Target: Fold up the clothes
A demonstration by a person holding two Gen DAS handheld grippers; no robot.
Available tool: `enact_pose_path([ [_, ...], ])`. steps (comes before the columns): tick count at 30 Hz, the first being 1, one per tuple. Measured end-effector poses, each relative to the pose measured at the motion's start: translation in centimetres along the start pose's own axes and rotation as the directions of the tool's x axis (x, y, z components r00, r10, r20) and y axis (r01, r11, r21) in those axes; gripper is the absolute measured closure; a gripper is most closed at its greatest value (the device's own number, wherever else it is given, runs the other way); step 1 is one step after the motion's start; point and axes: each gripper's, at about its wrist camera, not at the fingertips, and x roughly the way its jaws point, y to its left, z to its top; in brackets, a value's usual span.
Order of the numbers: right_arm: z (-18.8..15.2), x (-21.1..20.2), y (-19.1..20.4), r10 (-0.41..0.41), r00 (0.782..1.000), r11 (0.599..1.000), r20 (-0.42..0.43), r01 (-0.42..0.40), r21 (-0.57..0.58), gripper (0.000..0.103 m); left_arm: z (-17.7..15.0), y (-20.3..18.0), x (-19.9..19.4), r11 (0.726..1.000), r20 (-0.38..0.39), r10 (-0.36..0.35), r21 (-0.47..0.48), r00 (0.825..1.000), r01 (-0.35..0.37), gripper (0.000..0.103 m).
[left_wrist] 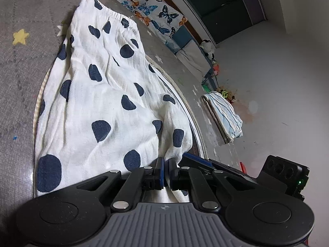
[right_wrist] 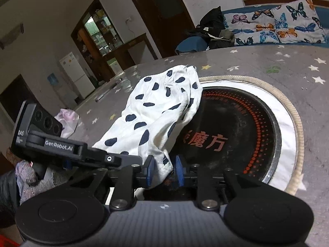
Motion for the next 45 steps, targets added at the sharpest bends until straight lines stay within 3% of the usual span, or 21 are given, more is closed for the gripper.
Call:
enact_pose_path([
  [3, 0.0, 0.2, 0.1, 0.016, 1.0, 1.0, -0.003, -0.016, -0.003, 0.081, 0.0, 0.1, 0.0, 1.0, 0.001, -0.002, 0.001, 1.0, 0.002, 0.097],
  [6, 0.0, 0.2, 0.4, 0.013, 1.0, 1.0, -0.006, -0.013, -0.012, 0.09, 0.0, 0.1, 0.0, 1.0, 0.002, -0.004, 0.002, 1.0, 0.004, 0.097],
  [7, 0.0, 0.1, 0.6, 0.006, 1.0, 1.0, -0.004, -0.006, -0.018, 0.096, 0.0, 0.1, 0.0, 1.0, 0.002, -0.004, 0.001, 1.0, 0.004, 0.097],
  [10, 0.0, -0.6, 1.3, -0.046, 0.999, 0.998, 0.02, 0.047, -0.052, 0.098, 0.0, 0.0, -0.1, 1.0, 0.003, -0.005, 0.005, 1.0, 0.005, 0.096],
  [12, 0.1, -1.4, 1.8, -0.076, 0.996, 0.994, 0.045, 0.08, -0.078, 0.099, 0.0, -0.4, -0.3, 1.0, 0.004, -0.006, 0.014, 1.0, 0.006, 0.089],
  [14, 0.2, -2.2, 2.4, -0.123, 0.99, 0.985, 0.068, 0.13, -0.112, 0.099, 0.0, -1.0, -0.6, 0.999, 0.013, 0.001, 0.04, 1.0, -0.002, 0.07],
  [16, 0.2, -2.9, 2.8, -0.169, 0.982, 0.974, 0.083, 0.18, -0.141, 0.099, -0.1, -1.7, -1.2, 0.996, 0.032, 0.025, 0.083, 0.999, -0.028, 0.06],
  [19, -0.1, -3.3, 2.7, -0.231, 0.97, 0.958, 0.077, 0.24, -0.156, 0.099, -0.2, -2.0, -2.0, 0.989, 0.06, 0.076, 0.12, 0.995, -0.082, 0.062],
  [23, -0.9, -3.0, 2.0, -0.289, 0.956, 0.945, 0.057, 0.294, -0.145, 0.099, -0.5, -1.4, -3.5, 0.979, 0.089, 0.141, 0.137, 0.986, -0.152, 0.072],
  [31, -1.0, -3.7, 2.9, -0.342, 0.937, 0.922, 0.07, 0.349, -0.17, 0.094, -1.0, -2.5, -5.9, 0.938, 0.161, 0.254, 0.198, 0.954, -0.283, 0.074],
  [34, -0.7, -3.9, 4.0, -0.31, 0.947, 0.928, 0.087, 0.321, -0.19, 0.094, -0.8, -3.1, -5.5, 0.928, 0.177, 0.266, 0.219, 0.947, -0.302, 0.074],
  [38, -0.6, -3.1, 5.5, -0.236, 0.969, 0.941, 0.078, 0.247, -0.232, 0.085, 0.0, -2.8, -4.5, 0.916, 0.169, 0.301, 0.224, 0.938, -0.334, 0.075],
  [41, -0.8, -1.9, 5.6, -0.217, 0.975, 0.945, 0.037, 0.22, -0.241, 0.085, 0.6, -2.2, -4.7, 0.911, 0.175, 0.316, 0.217, 0.933, -0.349, 0.079],
  [45, -1.4, -1.0, 4.7, -0.23, 0.973, 0.951, -0.01, 0.223, -0.215, 0.084, 1.8, -2.2, -5.3, 0.878, 0.207, 0.376, 0.233, 0.903, -0.419, 0.08],
])
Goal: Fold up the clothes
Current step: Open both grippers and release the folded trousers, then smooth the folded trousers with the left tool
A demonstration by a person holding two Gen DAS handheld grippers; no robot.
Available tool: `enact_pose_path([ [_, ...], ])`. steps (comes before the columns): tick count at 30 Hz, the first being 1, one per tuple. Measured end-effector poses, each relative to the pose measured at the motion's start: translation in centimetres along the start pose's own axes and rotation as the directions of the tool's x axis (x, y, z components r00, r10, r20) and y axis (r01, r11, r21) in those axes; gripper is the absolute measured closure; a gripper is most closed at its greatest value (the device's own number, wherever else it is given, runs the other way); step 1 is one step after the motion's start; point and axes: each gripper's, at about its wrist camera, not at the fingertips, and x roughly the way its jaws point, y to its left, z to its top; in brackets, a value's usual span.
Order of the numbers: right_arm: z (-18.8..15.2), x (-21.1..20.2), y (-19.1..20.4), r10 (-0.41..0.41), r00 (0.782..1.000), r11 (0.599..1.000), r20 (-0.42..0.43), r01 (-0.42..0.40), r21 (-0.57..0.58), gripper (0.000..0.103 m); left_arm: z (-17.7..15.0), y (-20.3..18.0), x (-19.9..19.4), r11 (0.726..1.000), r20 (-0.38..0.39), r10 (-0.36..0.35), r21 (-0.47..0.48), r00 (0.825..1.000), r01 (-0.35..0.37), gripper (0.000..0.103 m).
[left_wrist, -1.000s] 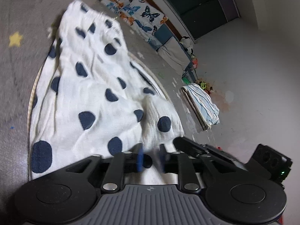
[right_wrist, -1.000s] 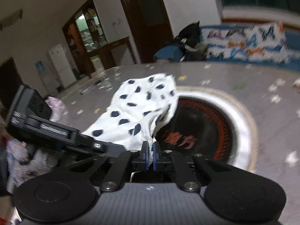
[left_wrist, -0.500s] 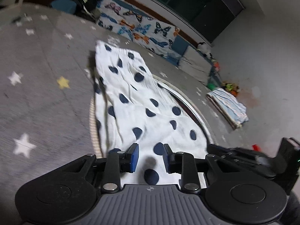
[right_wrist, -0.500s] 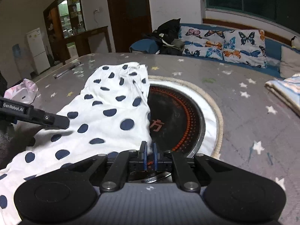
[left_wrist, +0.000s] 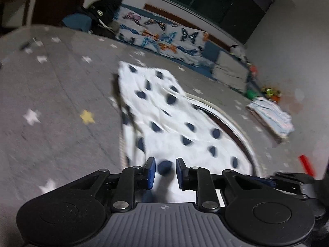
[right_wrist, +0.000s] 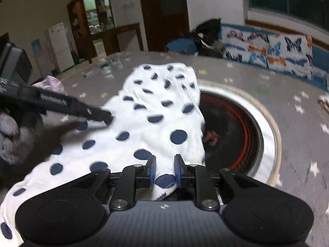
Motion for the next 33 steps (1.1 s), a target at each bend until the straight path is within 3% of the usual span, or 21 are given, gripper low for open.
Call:
enact_pose_path([
  [3, -0.1, -0.4, -0.1, 0.008, 1.0, 1.0, 0.003, -0.008, 0.005, 0.084, 1.3, -0.3, 0.1, 1.0, 0.012, 0.013, 0.016, 1.0, -0.013, 0.081],
  [8, 0.1, -0.4, 0.2, 0.014, 1.0, 1.0, 0.018, -0.014, -0.014, 0.07, 3.1, -2.5, 2.2, 0.993, 0.003, -0.003, 0.117, 1.0, 0.003, 0.08],
  [12, -0.1, 0.0, -0.1, 0.026, 1.0, 1.0, 0.014, -0.026, 0.0, 0.07, 4.2, -1.9, 5.4, 0.99, -0.043, 0.056, 0.133, 0.997, -0.05, 0.081],
  [17, -0.2, -0.2, -0.5, 0.042, 0.999, 0.999, 0.018, -0.042, 0.015, 0.069, 6.3, -1.4, 6.5, 0.988, -0.015, 0.079, 0.137, 0.997, -0.076, 0.083],
  [21, -0.3, -0.2, -0.4, 0.053, 0.998, 0.998, 0.023, -0.053, 0.025, 0.065, 8.1, -3.1, 7.4, 0.974, 0.013, 0.055, 0.22, 0.998, -0.057, 0.083],
  [26, -0.3, -0.1, -0.4, 0.06, 0.998, 0.998, 0.025, -0.061, 0.029, 0.063, 9.2, -4.5, 11.3, 0.953, -0.025, 0.092, 0.294, 0.995, -0.081, 0.084],
  [33, -0.4, -0.2, -0.7, 0.074, 0.997, 0.996, 0.029, -0.075, 0.04, 0.063, 10.6, -4.7, 14.3, 0.955, 0.005, 0.094, 0.282, 0.996, -0.092, 0.084],
])
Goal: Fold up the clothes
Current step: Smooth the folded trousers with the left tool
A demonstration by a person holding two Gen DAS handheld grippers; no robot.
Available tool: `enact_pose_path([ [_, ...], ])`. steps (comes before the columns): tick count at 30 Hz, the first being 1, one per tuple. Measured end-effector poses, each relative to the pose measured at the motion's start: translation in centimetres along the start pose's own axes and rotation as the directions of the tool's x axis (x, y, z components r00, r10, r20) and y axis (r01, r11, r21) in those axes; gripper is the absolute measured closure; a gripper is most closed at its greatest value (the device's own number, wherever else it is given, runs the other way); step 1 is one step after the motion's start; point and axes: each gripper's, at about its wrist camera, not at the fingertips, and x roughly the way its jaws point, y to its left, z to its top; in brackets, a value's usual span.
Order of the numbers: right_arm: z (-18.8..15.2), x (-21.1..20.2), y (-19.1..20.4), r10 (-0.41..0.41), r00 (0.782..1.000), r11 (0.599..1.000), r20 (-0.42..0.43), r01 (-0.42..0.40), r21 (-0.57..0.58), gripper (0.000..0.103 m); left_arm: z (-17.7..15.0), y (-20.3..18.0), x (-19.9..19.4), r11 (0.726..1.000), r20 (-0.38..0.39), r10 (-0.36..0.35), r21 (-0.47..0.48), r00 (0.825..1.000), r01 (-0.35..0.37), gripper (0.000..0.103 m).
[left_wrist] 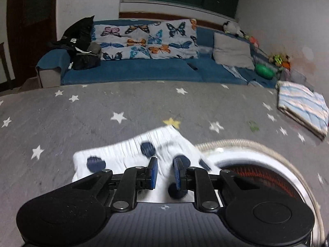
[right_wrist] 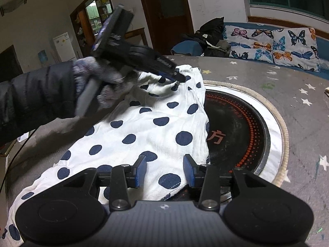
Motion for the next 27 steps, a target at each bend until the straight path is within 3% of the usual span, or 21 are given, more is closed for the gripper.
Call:
enact_pose_path([
  [7, -0.1, 0.1, 0.3, -0.002, 1.0, 1.0, 0.001, 0.002, -0.01, 0.063, 0.6, 0.8, -0.1, 0.997, 0.015, -0.023, -0.08, 1.0, 0.024, 0.083],
  [11, 0.1, 0.0, 0.7, -0.012, 1.0, 1.0, -0.007, 0.011, -0.02, 0.063, -0.3, 0.9, -2.8, 0.995, 0.024, -0.04, -0.089, 0.999, 0.042, 0.073],
  [18, 0.4, -1.3, 2.2, -0.016, 1.0, 0.999, 0.009, 0.017, -0.045, 0.057, -5.3, -0.1, -9.7, 0.991, 0.005, -0.118, -0.055, 0.993, 0.118, 0.069],
  [25, -0.4, -2.8, 4.9, 0.014, 1.0, 0.994, -0.011, -0.015, -0.109, 0.056, -11.7, -2.4, -15.9, 0.978, -0.023, -0.21, -0.018, 0.978, 0.209, 0.069],
  [27, -0.7, -3.2, 5.8, 0.025, 0.999, 0.991, -0.019, -0.028, -0.13, 0.051, -13.4, -3.1, -17.6, 0.972, -0.023, -0.234, -0.005, 0.972, 0.234, 0.069],
])
